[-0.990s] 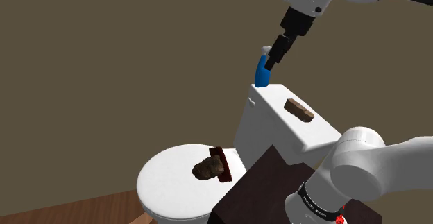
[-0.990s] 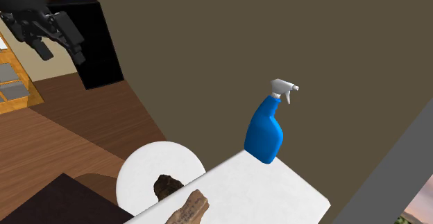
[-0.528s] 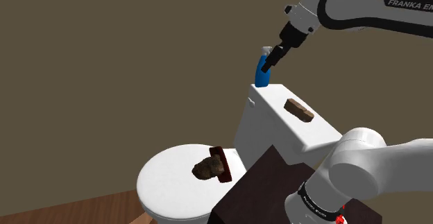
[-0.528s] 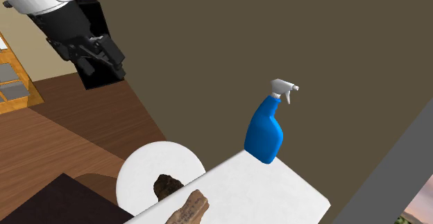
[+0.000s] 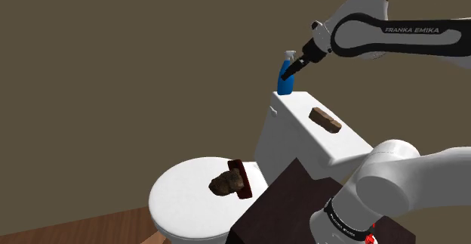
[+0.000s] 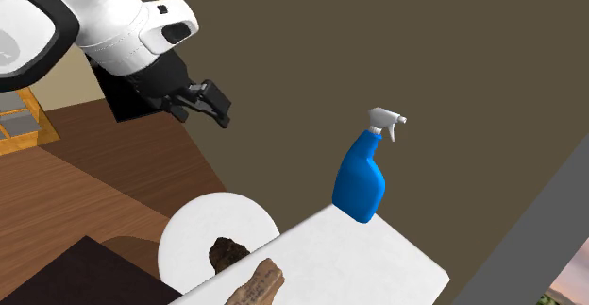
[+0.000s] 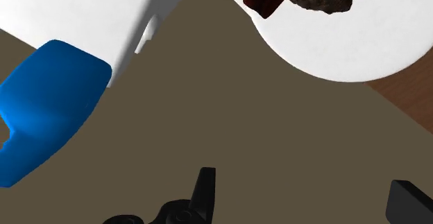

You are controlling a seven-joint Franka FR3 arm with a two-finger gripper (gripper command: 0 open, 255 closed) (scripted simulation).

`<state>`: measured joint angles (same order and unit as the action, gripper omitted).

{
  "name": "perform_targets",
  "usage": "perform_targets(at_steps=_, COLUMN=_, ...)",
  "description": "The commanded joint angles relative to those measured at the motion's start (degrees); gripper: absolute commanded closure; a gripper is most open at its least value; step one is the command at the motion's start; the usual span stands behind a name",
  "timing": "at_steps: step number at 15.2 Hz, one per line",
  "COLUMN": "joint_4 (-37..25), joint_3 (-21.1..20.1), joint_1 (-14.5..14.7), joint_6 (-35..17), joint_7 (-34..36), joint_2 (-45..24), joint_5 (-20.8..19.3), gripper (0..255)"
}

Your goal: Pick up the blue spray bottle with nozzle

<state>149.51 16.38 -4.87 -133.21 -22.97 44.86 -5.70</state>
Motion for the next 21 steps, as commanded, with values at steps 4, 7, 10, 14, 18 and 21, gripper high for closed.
perform_targets(at_steps=4, joint_4=0.5, joint_3=8.2, joint_1=1.6, joint_6=-14.3, joint_7=-6.4, joint_2=-6.7, joint_5=0.9, gripper=0)
perform_targets(at_steps=7, joint_4=-0.5, joint_3=14.6, joint_1=5.2, joint_6=-22.2, joint_7=-11.3, joint_2=-11.3, joint_5=3.4, gripper=0)
perform_targets(at_steps=10, joint_4=-2.5, joint_3=23.1, joint_1=11.8, joint_6=-29.4, joint_7=-17.6, joint_2=-15.6, joint_5=7.7, gripper=0)
perform_targets(at_steps=14, joint_4=-6.7, joint_3=39.6, joint_1=27.2, joint_6=-37.3, joint_7=-27.9, joint_2=-19.1, joint_5=15.4, gripper=0)
perform_targets(at_steps=18, joint_4=-12.5, joint_3=59.5, joint_1=46.9, joint_6=-43.5, joint_7=-36.6, joint_2=-17.4, joint_5=20.2, gripper=0)
perform_targets(at_steps=21, joint_4=-17.6, joint_3=71.3, joint_1=58.8, joint_6=-47.1, joint_7=-40.5, joint_2=-12.8, joint_5=19.9, gripper=0)
